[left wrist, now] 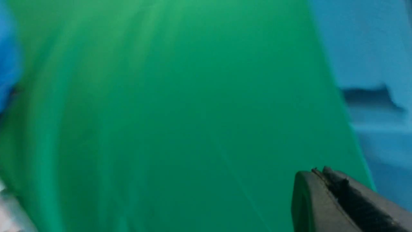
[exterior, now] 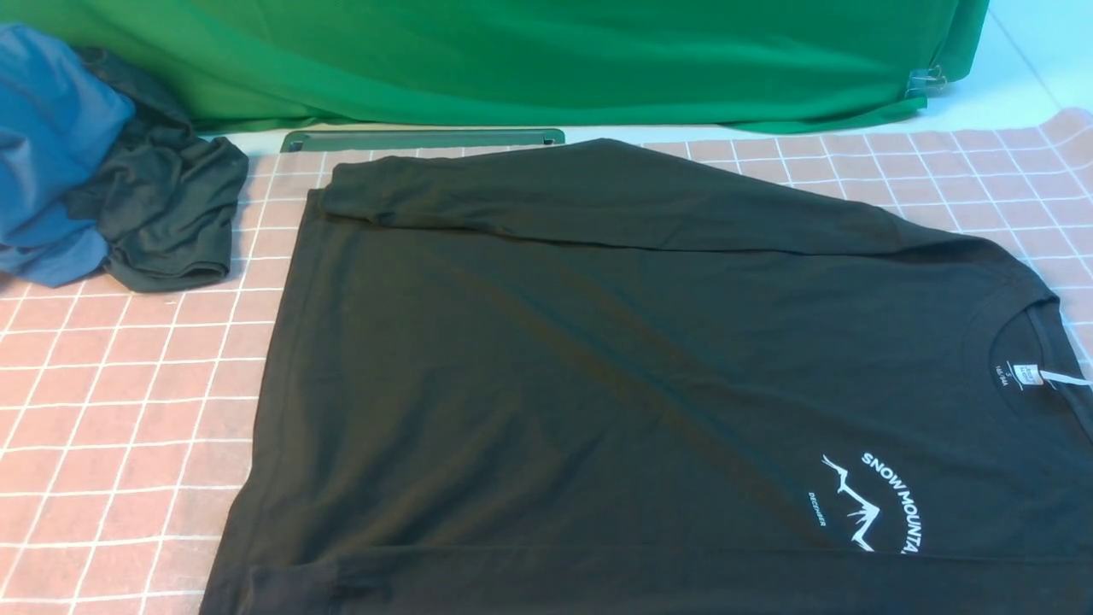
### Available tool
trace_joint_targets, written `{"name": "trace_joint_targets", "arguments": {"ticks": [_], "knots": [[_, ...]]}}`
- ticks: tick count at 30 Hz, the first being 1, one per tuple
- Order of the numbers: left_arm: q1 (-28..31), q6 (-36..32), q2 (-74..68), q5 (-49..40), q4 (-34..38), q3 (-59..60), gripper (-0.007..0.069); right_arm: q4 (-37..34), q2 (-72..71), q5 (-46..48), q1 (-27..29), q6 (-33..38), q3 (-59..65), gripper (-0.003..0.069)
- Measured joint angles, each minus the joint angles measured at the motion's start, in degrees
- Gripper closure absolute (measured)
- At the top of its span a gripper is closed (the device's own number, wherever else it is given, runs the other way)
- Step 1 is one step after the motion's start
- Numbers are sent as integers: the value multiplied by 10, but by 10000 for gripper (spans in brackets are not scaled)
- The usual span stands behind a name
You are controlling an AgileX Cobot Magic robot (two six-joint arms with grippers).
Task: Fold a long-sleeved shirt over a pink coffee tablecloth.
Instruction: 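Grasp the left edge of the dark T-shirt lying flat on the table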
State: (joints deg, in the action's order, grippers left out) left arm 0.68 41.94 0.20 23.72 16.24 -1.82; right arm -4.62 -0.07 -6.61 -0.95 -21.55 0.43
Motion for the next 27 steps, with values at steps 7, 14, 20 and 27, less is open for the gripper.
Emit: {"name": "trace_joint_targets", "arguments": {"ticks": [7, 14, 20, 27], "knots": [[0, 63, -76, -310, -155, -197, 610, -8, 0, -60, 0, -34, 0, 412], [0, -167, -317, -648, -98, -315, 610, -10, 0, -95, 0, -58, 0, 412], [0, -316, -503, -739, -3, -314, 613, 9, 1, -86, -7, -170, -38, 523], [0, -332, -600, -765, -21, -303, 613, 50, 127, 209, -92, -23, -274, 620]]}}
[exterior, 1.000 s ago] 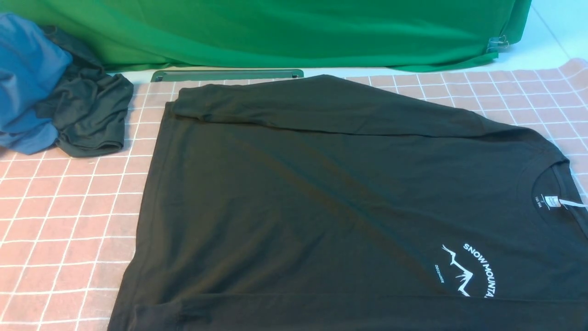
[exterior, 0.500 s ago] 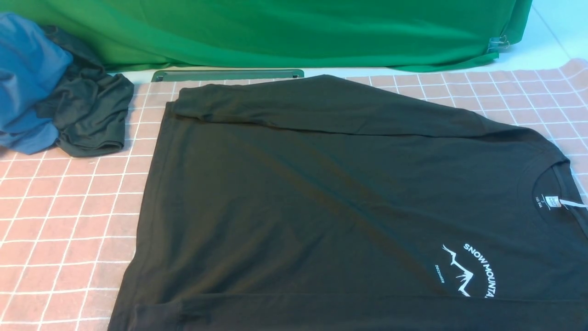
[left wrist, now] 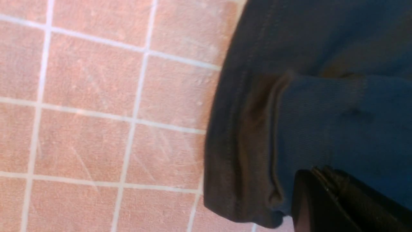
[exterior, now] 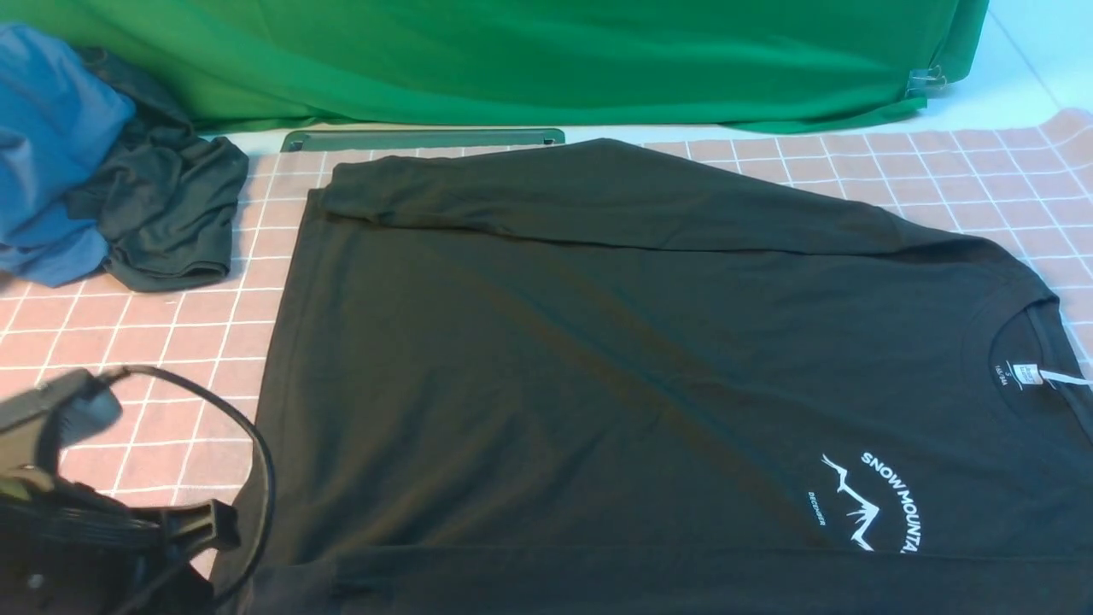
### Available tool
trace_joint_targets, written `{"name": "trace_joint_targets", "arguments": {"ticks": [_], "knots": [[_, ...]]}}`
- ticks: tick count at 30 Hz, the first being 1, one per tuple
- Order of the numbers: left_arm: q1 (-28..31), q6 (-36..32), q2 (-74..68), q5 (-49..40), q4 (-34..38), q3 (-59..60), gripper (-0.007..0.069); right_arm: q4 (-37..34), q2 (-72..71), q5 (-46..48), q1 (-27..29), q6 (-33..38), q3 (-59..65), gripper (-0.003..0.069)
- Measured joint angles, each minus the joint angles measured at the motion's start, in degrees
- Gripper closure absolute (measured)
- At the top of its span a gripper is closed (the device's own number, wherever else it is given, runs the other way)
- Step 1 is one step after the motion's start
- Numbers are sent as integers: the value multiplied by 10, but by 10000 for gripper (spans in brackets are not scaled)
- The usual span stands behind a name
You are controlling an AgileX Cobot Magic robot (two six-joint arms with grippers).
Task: Fold a long-sleeved shirt over a pink coffee tablecloth.
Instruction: 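Grasp the left edge of the dark T-shirt lying flat on the table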
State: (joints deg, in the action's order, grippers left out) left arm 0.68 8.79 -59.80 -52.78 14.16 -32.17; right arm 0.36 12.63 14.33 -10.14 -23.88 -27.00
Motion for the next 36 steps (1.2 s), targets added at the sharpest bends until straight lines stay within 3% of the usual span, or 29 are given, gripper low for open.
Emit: {"name": "trace_joint_targets", "arguments": {"ticks": [5, 8, 12, 15, 20, 24, 32, 36], "knots": [[-10, 14, -18, 13, -12, 0, 613, 3, 128, 142, -83, 90, -106, 620], [-57, 60, -18, 21, -40, 0, 613, 4, 194, 175, -133, 118, -121, 620], [-133, 150, -18, 56, -101, 0, 613, 4, 275, 181, -196, 127, -117, 620], [-150, 222, -30, 76, -146, 0, 613, 5, 309, 167, -240, 132, -114, 620], [-152, 225, -68, 85, -160, 0, 606, 5, 329, 120, -290, 132, -114, 618], [-153, 193, -119, 119, -163, 0, 517, 5, 330, 93, -315, 132, -114, 614], [-153, 188, -175, 183, -184, 0, 250, 5, 330, 87, -319, 132, -114, 615], [-153, 161, -185, 208, -156, 0, 194, 5, 330, 87, -319, 132, -114, 615]]}}
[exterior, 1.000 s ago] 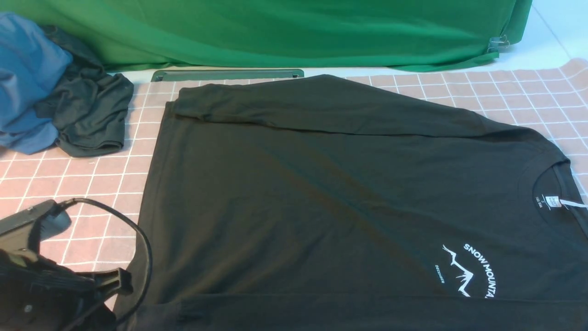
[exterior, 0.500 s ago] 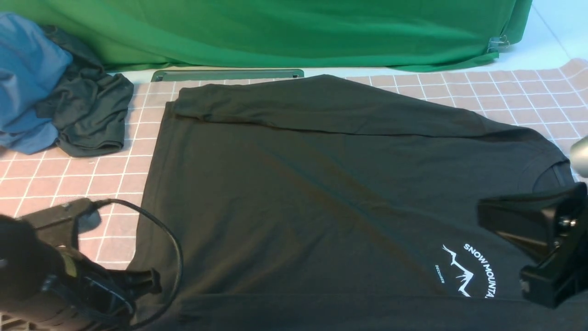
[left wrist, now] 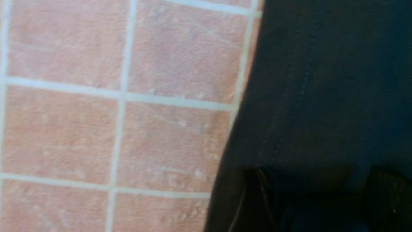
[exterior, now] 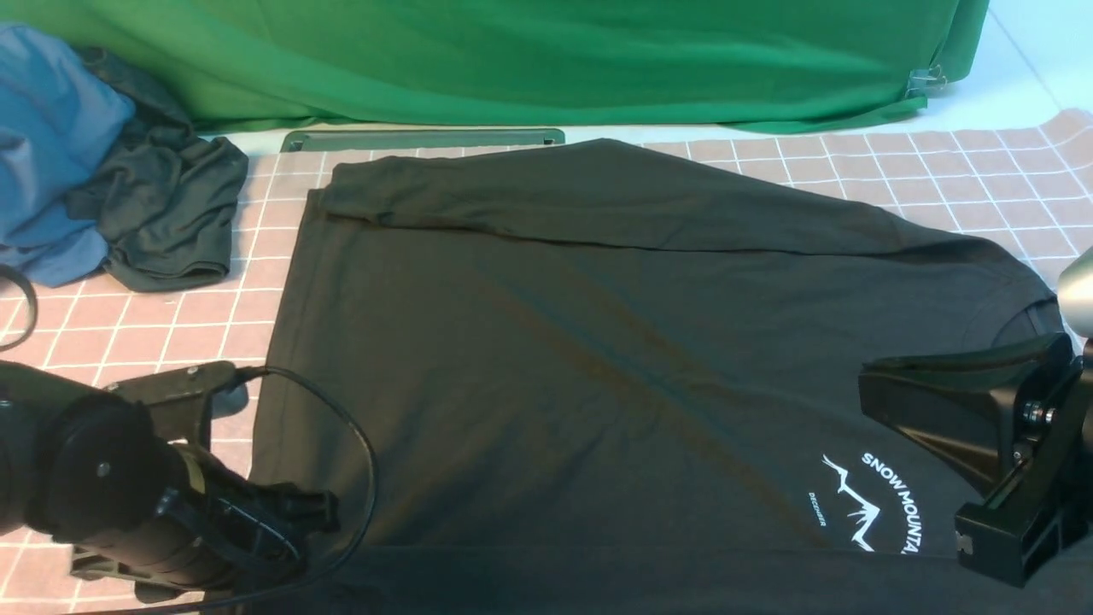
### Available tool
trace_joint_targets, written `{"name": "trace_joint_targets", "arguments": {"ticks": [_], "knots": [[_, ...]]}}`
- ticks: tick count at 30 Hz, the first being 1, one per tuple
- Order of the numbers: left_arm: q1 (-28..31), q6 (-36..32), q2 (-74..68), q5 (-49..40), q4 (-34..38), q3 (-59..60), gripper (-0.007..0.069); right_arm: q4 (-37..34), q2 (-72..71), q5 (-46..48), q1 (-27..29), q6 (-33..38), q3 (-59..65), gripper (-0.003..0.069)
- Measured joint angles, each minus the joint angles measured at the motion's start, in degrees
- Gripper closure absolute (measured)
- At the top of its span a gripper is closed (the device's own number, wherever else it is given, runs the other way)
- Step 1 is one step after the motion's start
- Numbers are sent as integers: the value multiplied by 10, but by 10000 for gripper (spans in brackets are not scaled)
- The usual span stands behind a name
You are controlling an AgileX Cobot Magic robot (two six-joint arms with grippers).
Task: Fold a long-sleeved shirt over a pink coffee tablecloth.
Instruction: 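Grasp the left edge of the dark T-shirt lying flat on the table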
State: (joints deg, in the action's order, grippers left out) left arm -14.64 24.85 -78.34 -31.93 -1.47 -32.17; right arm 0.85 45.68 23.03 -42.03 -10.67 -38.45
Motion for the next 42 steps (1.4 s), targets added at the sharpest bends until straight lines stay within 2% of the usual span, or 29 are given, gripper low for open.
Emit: {"name": "trace_joint_targets", "arguments": {"ticks": [4, 7, 8, 9, 11, 13, 15, 24, 30, 37, 40, 42], "knots": [[0, -45, -13, -6, 32, 0, 207, 0, 0, 0, 0, 0, 0, 615], [0, -59, -26, -21, 40, 0, 270, 0, 0, 0, 0, 0, 0, 615], [0, -66, -26, -24, 41, -1, 319, 0, 0, 0, 0, 0, 0, 615], [0, -66, -26, -26, 41, -1, 327, 0, 0, 0, 0, 0, 0, 615], [0, -73, -24, -46, 44, -7, 451, 0, 0, 0, 0, 0, 0, 615], [0, -75, -21, -63, 45, -17, 543, 0, 0, 0, 0, 0, 0, 615], [0, -76, -14, -85, 46, -33, 578, 0, 0, 0, 0, 0, 0, 615], [0, -77, 23, -192, 53, -98, 579, 0, 0, 0, 0, 0, 0, 613], [0, -76, 22, -197, 44, -78, 575, 0, 0, 0, 0, 0, 0, 606], [0, -45, 22, -200, 22, -75, 568, 0, 0, 0, 0, 0, 0, 599], [0, -44, 22, -196, 42, -75, 521, 0, 0, 0, 0, 0, 0, 591], [0, -45, 22, -196, 53, -75, 458, 0, 0, 0, 0, 0, 0, 588]]}}
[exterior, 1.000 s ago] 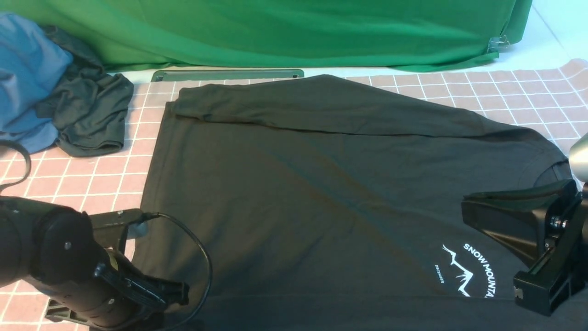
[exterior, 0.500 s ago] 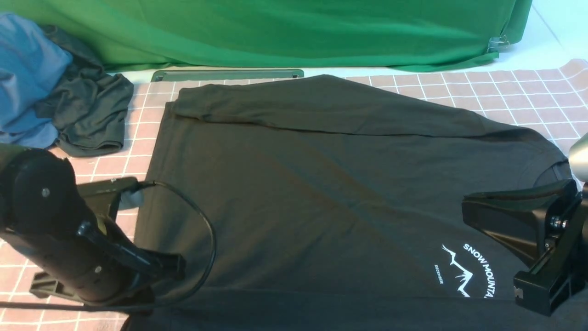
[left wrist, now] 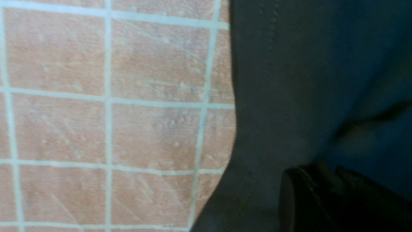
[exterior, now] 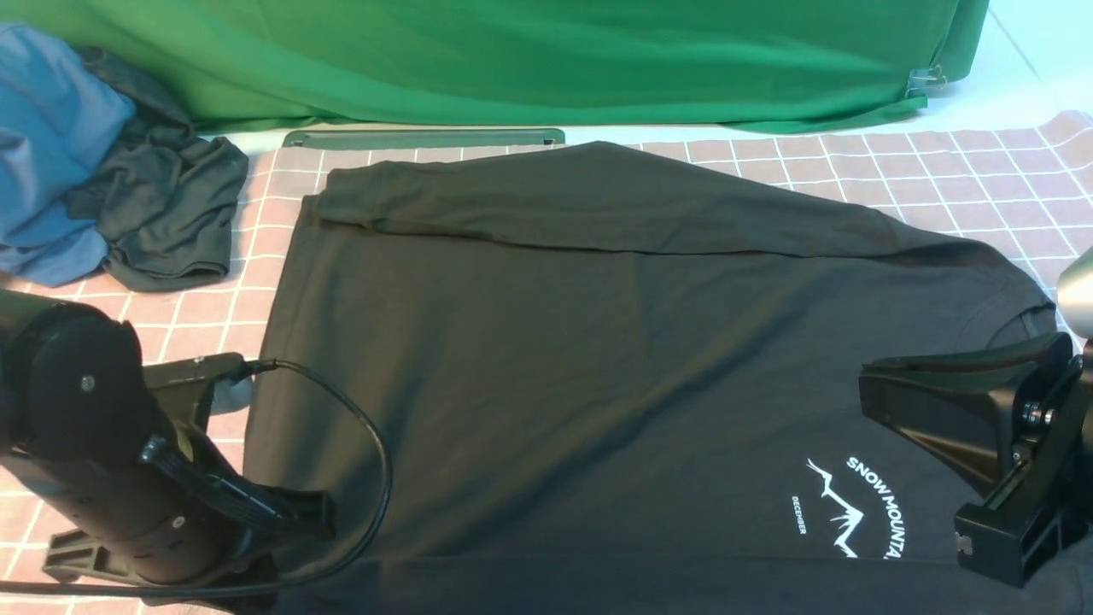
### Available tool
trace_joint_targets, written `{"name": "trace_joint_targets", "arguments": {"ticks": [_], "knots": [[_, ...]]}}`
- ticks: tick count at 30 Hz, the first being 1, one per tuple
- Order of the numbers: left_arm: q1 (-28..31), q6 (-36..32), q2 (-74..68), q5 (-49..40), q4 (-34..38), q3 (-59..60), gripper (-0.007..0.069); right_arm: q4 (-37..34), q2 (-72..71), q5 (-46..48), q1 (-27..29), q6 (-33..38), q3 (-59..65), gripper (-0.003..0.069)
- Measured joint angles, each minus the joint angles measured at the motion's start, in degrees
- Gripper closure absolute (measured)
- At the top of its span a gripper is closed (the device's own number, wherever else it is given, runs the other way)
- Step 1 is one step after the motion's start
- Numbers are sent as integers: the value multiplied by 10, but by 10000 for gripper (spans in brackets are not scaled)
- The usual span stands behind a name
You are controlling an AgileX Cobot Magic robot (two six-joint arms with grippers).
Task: Fold a long-sleeved shirt over a pink coffee tablecloth.
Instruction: 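Grasp the left edge of the dark T-shirt lying flat on the table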
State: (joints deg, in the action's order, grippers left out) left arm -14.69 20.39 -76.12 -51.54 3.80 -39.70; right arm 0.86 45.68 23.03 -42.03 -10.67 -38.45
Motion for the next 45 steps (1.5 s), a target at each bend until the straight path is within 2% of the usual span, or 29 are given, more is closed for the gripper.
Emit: {"name": "trace_joint_targets", "arguments": {"ticks": [4, 6, 9, 10, 11, 13, 16, 18, 22, 25, 29, 30, 33, 35, 36, 37, 39, 41, 45], "knots": [[0, 1, 1, -17, -18, 0, 312, 0, 0, 0, 0, 0, 0, 582], [0, 21, 7, -39, -48, 0, 270, 0, 0, 0, 0, 0, 0, 578], [2, 96, 39, -86, -129, 0, 274, 0, 0, 0, 0, 0, 0, 572], [2, 101, 39, -89, -129, 0, 274, 0, 0, 0, 0, 0, 0, 572], [8, 128, 67, -108, -159, 0, 303, 0, 0, 0, 0, 0, 0, 570], [30, 156, 109, -126, -158, 0, 402, 0, 0, 0, 0, 0, 0, 568], [63, 148, 156, -134, -95, 2, 551, 0, 0, 0, 0, 0, 0, 568], [76, 122, 172, -130, -51, 15, 594, 0, 0, 0, 0, 0, 0, 568], [84, 102, 175, -105, -7, 69, 609, 0, 0, 0, 0, 3, 0, 568], [84, 93, 171, -84, -6, 98, 594, 0, 0, 0, 0, 3, 0, 568], [84, 44, 164, -56, 8, 109, 509, 0, 0, 0, 0, 4, 0, 568], [84, 34, 159, -55, 11, 109, 466, 0, 0, 0, 0, 4, 0, 568], [84, 26, 150, -54, 7, 109, 395, 0, 0, 0, 0, 4, 0, 568], [84, 20, 128, -54, -5, 109, 290, 0, 0, 0, 0, 4, 0, 568], [84, 20, 126, -54, -5, 109, 282, 0, 0, 0, 0, 4, 0, 568], [84, 15, 109, -54, -11, 109, 231, 0, 0, 0, 0, 4, 0, 568], [84, 10, 86, -54, -16, 109, 184, 0, 0, 0, 0, 4, 0, 568], [84, 1, 65, -54, -17, 109, 158, 0, 0, 0, 0, 4, 0, 568], [84, 0, 28, -54, -34, 109, 156, 0, 0, 0, 0, 4, 0, 568]]}}
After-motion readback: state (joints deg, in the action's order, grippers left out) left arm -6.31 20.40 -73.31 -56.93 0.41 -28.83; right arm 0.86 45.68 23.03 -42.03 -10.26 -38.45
